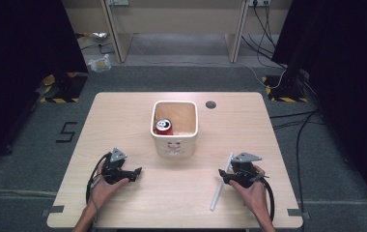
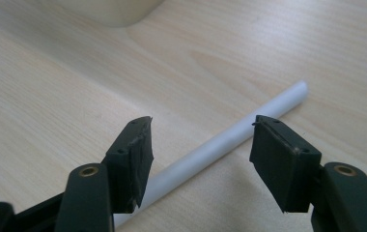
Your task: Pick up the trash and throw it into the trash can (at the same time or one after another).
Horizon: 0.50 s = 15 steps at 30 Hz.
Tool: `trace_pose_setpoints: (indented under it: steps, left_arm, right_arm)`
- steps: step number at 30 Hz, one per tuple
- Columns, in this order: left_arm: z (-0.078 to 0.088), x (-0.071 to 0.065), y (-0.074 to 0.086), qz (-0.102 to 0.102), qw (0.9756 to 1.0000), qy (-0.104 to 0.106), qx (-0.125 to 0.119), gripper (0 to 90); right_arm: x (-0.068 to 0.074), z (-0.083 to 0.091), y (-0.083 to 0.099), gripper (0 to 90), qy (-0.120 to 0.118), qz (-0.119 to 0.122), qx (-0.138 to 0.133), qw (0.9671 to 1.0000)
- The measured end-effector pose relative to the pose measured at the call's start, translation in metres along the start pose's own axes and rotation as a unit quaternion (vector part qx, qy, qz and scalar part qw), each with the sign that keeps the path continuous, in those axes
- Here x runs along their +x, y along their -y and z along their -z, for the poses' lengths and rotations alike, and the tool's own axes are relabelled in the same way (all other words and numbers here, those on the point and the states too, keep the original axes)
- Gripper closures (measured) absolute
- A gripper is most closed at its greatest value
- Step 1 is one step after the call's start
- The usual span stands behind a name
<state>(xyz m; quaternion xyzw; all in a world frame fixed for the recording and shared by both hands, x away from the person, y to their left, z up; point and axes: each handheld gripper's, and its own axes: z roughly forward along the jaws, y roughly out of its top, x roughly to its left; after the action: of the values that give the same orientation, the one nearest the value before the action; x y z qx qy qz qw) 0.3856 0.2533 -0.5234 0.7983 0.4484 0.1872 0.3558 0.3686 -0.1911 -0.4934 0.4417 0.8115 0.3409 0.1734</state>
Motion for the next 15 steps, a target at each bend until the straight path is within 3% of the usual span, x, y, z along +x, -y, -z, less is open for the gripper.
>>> trace_pose_setpoints:
  steps: [8, 15]
  left_arm:
    - [0.0, 0.0, 0.0, 0.0, 1.0, 0.0, 0.0, 10.2]
    - [0.0, 0.0, 0.0, 0.0, 1.0, 0.0, 0.0, 10.2]
  right_arm:
    - [-0.002, -0.009, 0.006, 49.8, 0.008, 0.001, 0.025, 0.9997]
    - [-0.011, -0.009, 0.008, 68.5, 0.005, 0.0, 0.011, 0.9999]
